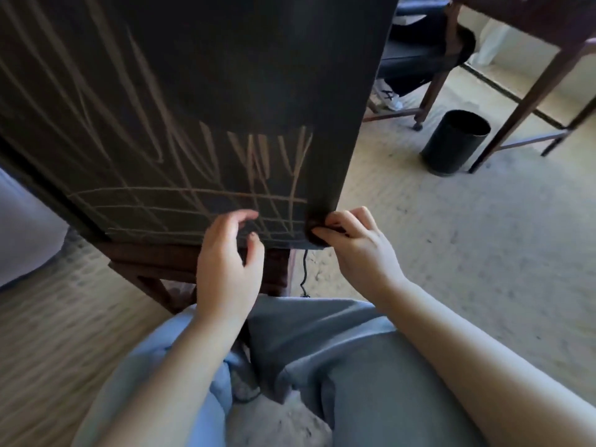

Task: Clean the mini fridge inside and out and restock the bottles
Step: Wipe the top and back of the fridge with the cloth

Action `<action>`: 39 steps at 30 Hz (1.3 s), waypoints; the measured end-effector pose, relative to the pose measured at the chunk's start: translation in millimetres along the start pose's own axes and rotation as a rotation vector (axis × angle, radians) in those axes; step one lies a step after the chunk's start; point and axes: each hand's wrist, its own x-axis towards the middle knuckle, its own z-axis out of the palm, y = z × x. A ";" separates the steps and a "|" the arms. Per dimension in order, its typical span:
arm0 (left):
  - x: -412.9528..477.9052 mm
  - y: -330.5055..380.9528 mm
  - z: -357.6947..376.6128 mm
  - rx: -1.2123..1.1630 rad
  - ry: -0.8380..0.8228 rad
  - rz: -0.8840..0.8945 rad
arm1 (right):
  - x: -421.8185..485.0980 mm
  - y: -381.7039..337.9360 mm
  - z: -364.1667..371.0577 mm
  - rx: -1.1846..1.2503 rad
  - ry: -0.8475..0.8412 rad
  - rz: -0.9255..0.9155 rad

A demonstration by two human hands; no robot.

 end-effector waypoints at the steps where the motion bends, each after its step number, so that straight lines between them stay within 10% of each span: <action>1: -2.5 -5.8 1.7 0.016 -0.019 -0.009 | 3.6 -2.9 -5.4 0.008 0.061 0.016; 8: -6.2 -19.4 21.1 0.113 -0.099 -0.050 | 54.9 -26.0 -39.5 0.044 0.511 0.140; 25: -12.4 -37.0 24.0 0.116 -0.135 -0.159 | -26.8 -37.7 55.7 0.018 -0.093 0.442; 33: -8.9 -38.6 23.6 0.113 -0.070 -0.092 | 39.7 -48.3 -9.8 0.101 0.624 0.301; 39: -9.1 -35.2 26.0 0.083 -0.025 -0.054 | 101.8 -48.1 -51.4 -0.081 0.800 0.106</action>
